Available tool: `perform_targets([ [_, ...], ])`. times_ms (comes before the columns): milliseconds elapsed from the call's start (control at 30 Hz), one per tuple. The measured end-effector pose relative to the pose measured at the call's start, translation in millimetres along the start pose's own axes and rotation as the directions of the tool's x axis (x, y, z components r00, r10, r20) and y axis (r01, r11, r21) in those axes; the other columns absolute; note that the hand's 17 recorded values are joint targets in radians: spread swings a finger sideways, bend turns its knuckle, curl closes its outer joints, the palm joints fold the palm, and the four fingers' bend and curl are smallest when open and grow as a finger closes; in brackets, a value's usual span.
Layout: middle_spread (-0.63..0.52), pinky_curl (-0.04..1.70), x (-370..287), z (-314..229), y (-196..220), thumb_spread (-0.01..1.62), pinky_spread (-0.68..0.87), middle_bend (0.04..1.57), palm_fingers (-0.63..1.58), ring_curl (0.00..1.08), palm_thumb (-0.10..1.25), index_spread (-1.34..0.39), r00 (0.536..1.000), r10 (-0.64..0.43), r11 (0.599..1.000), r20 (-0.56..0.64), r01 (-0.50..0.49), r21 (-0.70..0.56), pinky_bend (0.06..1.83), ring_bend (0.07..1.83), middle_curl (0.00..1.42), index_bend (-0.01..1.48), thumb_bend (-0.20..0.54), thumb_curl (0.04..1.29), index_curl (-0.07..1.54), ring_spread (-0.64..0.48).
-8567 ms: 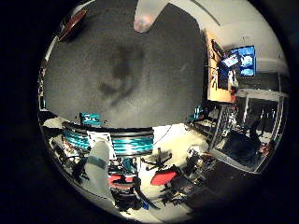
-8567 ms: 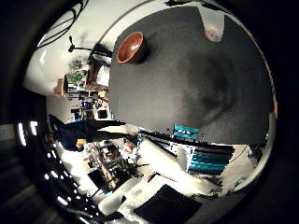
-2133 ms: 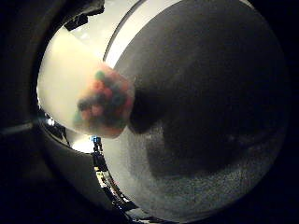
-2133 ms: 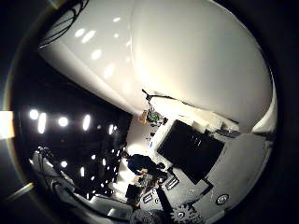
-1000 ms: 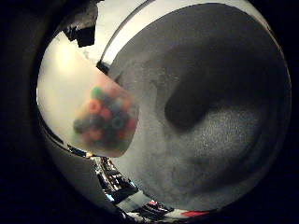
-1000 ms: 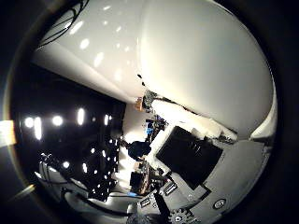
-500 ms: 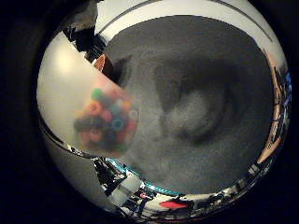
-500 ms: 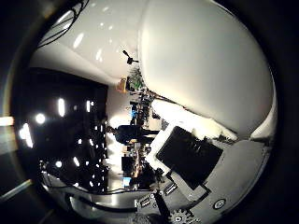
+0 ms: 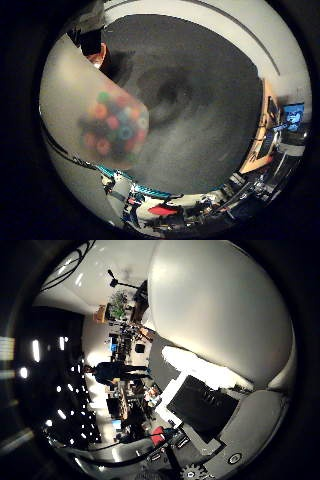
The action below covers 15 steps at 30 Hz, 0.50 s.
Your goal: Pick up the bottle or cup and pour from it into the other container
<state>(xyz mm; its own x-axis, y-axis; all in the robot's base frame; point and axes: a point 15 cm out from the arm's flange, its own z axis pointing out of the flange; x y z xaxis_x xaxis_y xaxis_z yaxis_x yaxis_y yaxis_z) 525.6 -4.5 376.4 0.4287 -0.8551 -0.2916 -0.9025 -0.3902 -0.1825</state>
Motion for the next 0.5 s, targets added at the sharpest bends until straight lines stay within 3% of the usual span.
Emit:
perform_targets([
  [500,-0.33,0.84,-39,59,-46,0.82,-0.41,0.87,1.03,0.72,0.82,-0.65,1.0,0.016,1.0,0.004,-0.016,-0.024,1.06,1.23,1.02,0.22,-0.029,0.58,1.2,-0.27],
])
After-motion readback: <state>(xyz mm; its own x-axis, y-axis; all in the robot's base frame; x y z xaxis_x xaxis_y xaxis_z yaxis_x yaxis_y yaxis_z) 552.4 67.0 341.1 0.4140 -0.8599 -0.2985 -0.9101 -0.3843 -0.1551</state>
